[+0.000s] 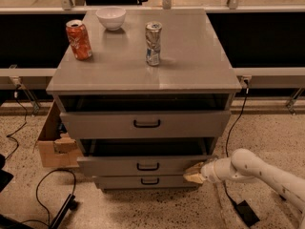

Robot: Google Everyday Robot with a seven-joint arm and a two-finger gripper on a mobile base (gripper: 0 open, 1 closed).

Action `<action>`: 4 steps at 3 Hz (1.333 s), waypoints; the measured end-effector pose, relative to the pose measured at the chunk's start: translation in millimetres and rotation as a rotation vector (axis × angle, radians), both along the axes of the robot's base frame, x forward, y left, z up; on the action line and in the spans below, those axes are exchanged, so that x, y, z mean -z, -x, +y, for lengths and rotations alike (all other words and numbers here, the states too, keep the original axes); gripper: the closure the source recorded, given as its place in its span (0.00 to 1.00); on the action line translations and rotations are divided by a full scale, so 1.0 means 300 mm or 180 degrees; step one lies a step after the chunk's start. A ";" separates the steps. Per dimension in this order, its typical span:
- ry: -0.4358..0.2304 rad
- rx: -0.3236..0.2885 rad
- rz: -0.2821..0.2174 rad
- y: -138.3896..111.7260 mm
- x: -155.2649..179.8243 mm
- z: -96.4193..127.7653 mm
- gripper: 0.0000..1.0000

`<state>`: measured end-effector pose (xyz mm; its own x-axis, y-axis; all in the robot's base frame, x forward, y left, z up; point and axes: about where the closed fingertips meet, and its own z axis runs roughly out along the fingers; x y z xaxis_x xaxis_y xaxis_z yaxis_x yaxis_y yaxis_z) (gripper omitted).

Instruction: Close middle drawer

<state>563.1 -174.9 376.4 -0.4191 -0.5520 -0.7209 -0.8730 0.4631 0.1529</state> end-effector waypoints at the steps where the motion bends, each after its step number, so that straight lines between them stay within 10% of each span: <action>1: -0.0008 -0.0014 0.0010 0.003 0.005 0.010 0.00; 2: -0.0008 -0.0014 0.0010 0.003 0.005 0.010 0.00; 4: 0.0340 -0.0522 -0.0093 0.098 -0.045 0.073 0.49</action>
Offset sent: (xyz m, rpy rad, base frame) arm -0.0005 0.0019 -0.0010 0.0016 0.0019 0.0027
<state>533.7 -153.0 389.7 -0.2971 -0.6852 -0.6650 -0.9414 0.3266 0.0841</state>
